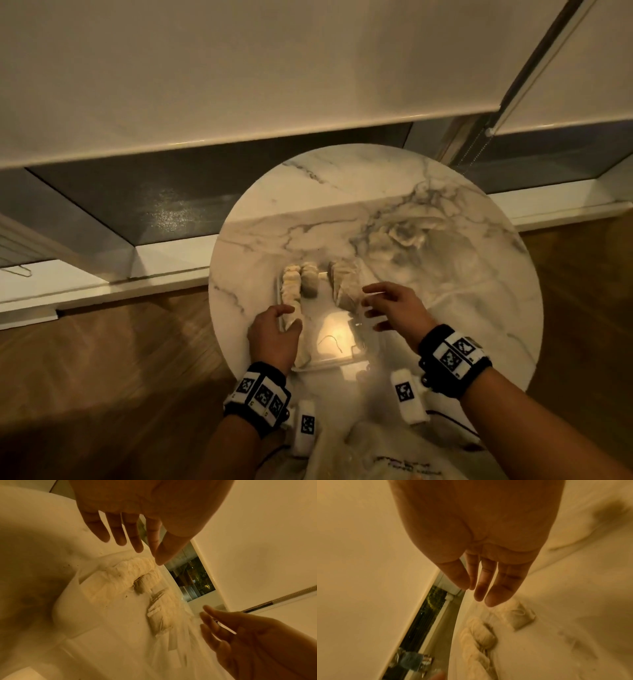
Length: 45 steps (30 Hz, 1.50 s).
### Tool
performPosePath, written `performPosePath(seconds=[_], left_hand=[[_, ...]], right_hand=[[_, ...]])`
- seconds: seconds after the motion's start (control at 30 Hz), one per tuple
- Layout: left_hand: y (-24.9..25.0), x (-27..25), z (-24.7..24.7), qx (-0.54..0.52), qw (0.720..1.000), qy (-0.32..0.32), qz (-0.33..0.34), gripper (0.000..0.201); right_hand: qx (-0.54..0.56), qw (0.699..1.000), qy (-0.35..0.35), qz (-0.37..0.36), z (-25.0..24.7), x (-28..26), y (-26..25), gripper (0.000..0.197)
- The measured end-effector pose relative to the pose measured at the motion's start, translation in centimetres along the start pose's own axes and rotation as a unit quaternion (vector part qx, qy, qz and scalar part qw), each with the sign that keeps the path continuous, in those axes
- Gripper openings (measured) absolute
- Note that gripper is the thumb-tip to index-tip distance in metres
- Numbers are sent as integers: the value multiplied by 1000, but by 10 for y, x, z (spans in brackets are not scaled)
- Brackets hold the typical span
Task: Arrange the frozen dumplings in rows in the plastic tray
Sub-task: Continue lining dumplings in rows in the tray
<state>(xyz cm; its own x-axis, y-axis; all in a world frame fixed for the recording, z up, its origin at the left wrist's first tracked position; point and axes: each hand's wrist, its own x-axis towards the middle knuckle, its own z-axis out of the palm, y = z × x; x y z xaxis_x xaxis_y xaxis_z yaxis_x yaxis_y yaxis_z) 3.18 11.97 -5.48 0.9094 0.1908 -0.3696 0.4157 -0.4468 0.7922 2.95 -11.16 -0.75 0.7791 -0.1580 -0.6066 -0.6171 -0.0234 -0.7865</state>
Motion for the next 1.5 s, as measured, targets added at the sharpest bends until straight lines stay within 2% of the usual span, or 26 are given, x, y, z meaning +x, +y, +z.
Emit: performPosePath(seconds=[0.13,0.27,0.37,0.47,0.53,0.6,0.67,0.73,0.83,0.93,1.0,1.13,1.23,1.33,1.43,1.5], left_hand=[[12,-11,4,109,994,20,-3,21],[28,-20,13,137,990,5,26,21],[36,-21,26,127,988,-28,78,21],[46,-21,41,83,984,-77,139,24],[53,-24,50,41,980,-96,172,28],[58,-26,57,26,973,-102,206,31],[61,-26,64,29,968,-123,217,32],[65,-28,69,40,963,-153,218,31],[74,-32,77,59,954,-192,224,23],[85,-36,87,95,936,-230,248,13],[92,-38,94,128,925,-258,246,13],[101,-43,110,169,917,-302,200,23],[106,-45,122,192,912,-306,193,22],[106,-46,131,172,923,-285,190,42],[115,-51,134,109,954,-206,187,29],[125,-56,134,64,965,-147,206,15]], right_hand=[[45,998,42,7,-36,-14,12,19],[57,996,55,30,-61,-24,22,35],[-17,996,58,61,-75,-30,24,28],[-136,983,73,97,-90,-29,25,26],[-226,963,116,92,-100,-25,26,25],[-288,937,187,61,-109,-20,28,23],[-304,920,244,40,-115,-14,28,19],[-289,919,263,42,-118,-9,27,19],[-248,940,230,55,-118,-3,31,31],[-205,967,150,25,-115,4,40,50],[-125,988,84,19,-108,3,38,56],[-67,997,10,41,-102,1,36,56],[-92,995,7,24,-105,7,38,48],[-100,995,24,-10,-110,11,38,36],[-50,996,73,-29,-122,17,39,37],[54,993,104,-20,-129,22,36,34]])
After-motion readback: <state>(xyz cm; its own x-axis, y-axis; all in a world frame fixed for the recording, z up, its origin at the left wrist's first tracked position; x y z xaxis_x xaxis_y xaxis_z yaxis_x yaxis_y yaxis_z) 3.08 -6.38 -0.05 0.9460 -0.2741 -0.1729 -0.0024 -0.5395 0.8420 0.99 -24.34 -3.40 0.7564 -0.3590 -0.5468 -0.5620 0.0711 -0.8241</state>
